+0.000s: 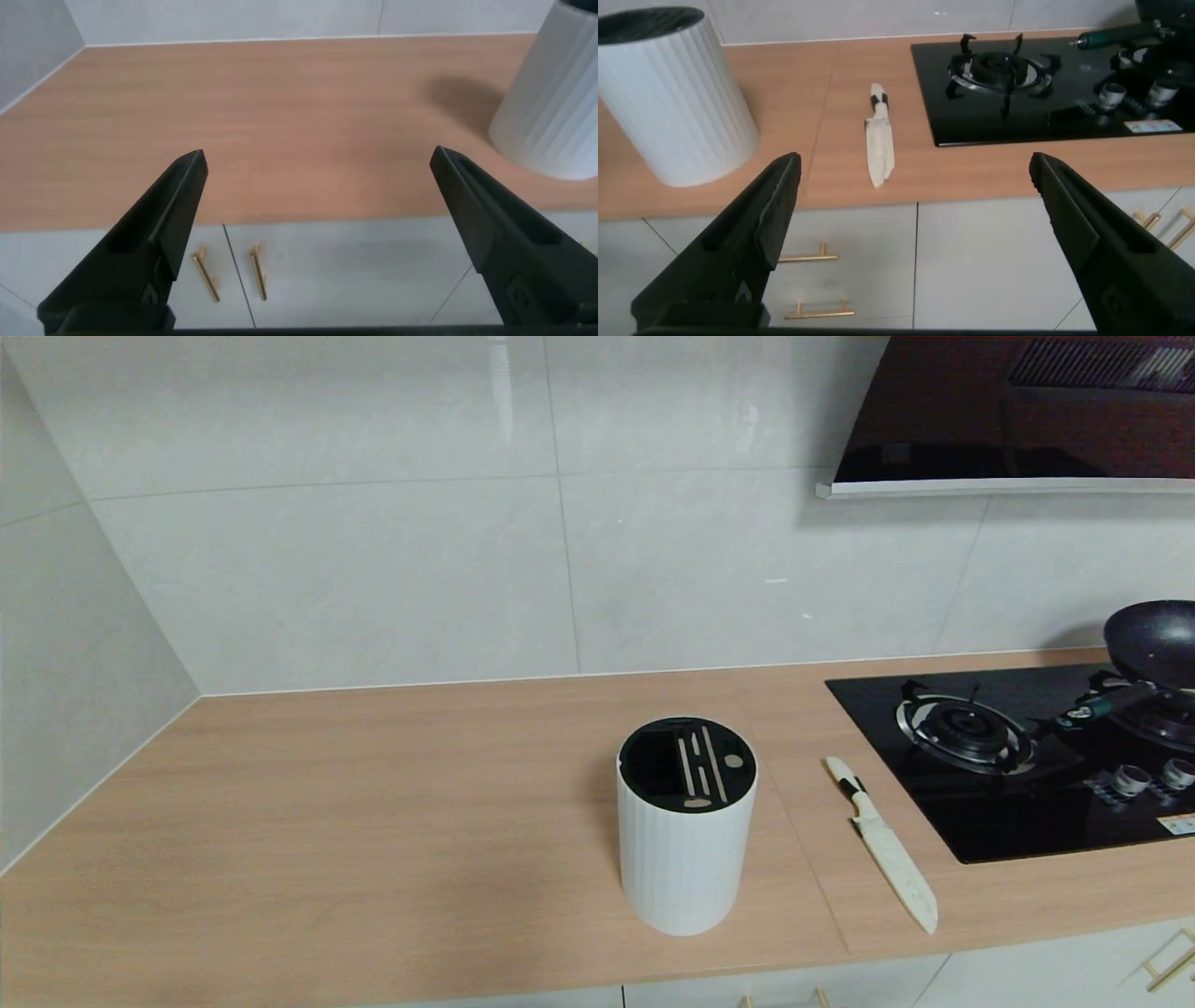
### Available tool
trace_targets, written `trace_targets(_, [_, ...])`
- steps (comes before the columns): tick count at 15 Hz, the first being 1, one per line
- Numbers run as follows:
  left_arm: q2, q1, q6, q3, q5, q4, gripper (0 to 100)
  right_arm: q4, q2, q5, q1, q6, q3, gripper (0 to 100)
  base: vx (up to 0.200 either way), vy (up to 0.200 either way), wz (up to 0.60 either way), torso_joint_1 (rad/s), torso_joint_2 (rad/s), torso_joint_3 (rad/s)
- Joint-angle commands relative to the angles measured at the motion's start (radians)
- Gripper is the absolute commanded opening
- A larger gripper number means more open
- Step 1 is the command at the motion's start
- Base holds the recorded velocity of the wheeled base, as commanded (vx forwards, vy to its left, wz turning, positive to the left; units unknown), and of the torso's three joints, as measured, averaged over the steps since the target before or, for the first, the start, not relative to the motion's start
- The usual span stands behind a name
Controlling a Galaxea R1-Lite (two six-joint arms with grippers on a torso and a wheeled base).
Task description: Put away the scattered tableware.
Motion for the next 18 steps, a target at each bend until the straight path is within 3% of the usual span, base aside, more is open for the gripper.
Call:
trace_targets(1, [0.0, 0.0, 0.0, 0.0, 0.001, 0.0, 100, 0.0, 0.001, 0.0, 0.0, 0.0, 0.0, 100, 0.0, 0.0, 0.0, 0.095, -0.19, -0.08])
trace_targets(9, [0.0, 0.0, 0.0, 0.0, 0.001, 0.0, 100, -0.006, 0.003, 0.002, 0.0, -0.014, -0.009, 100, 0.0, 0.0, 0.0, 0.003, -0.01, -0.004])
trace_targets(11, [0.0, 0.0, 0.0, 0.0, -0.001, 0.0, 100, 0.0, 0.078, 0.013, 0.023, 0.027, -0.172, 100, 0.0, 0.0, 0.0, 0.0, 0.0, 0.0])
trace_targets(12, [0.0, 0.0, 0.0, 0.0, 0.001, 0.0, 100, 0.002, 0.109, 0.016, 0.034, 0.026, -0.186, 100, 0.0, 0.0, 0.0, 0.0, 0.0, 0.0])
trace_targets(16, [0.0, 0.0, 0.0, 0.0, 0.001, 0.0, 100, -0.018, 0.702, 0.079, 0.097, 0.017, -0.293, 100, 0.0, 0.0, 0.0, 0.0, 0.0, 0.0])
trace_targets(18, [0.0, 0.0, 0.0, 0.0, 0.001, 0.0, 100, -0.133, 1.044, 0.079, 0.115, -0.026, -0.354, 100, 0.0, 0.0, 0.0, 0.0, 0.0, 0.0])
